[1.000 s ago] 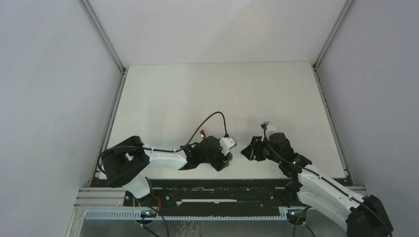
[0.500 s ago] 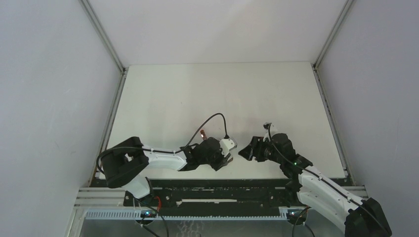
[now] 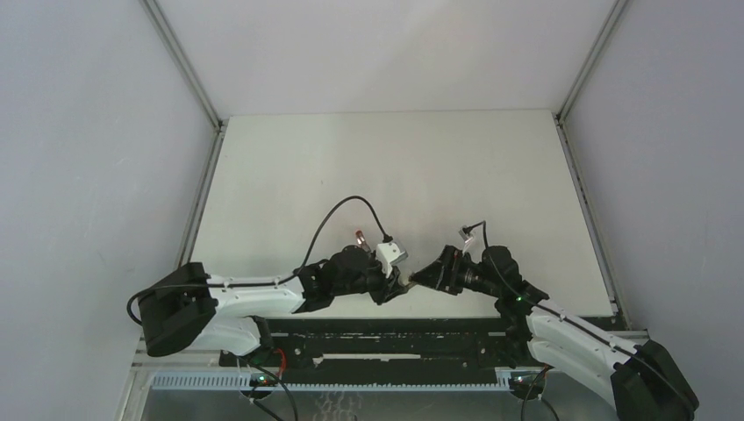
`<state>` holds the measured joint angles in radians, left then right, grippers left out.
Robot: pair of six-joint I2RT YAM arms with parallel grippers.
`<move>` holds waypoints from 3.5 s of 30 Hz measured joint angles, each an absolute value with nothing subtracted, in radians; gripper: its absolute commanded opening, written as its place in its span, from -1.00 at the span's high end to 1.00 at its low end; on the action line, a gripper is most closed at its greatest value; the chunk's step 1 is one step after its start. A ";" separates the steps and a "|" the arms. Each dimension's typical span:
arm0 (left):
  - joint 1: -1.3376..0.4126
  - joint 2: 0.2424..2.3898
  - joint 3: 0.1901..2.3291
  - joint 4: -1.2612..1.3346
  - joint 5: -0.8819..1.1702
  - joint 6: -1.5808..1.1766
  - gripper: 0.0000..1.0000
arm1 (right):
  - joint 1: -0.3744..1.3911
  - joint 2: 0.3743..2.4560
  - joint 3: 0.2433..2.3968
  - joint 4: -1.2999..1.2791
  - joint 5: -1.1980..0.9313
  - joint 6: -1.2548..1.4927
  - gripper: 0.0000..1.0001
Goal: Load the staples into the stapler
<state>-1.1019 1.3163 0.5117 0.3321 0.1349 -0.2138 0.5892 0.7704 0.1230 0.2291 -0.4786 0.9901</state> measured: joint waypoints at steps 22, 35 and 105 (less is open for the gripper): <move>-1.140 1.290 0.512 0.333 0.145 -0.250 0.85 | 0.695 0.889 0.176 0.299 -0.431 1.114 1.00; -1.142 1.203 0.507 0.317 0.062 -0.244 -0.49 | 0.649 0.844 0.189 0.219 -0.364 1.052 1.00; -0.448 1.342 0.484 0.429 0.334 -0.221 0.77 | 0.120 0.800 0.360 -0.150 -0.118 0.552 -0.90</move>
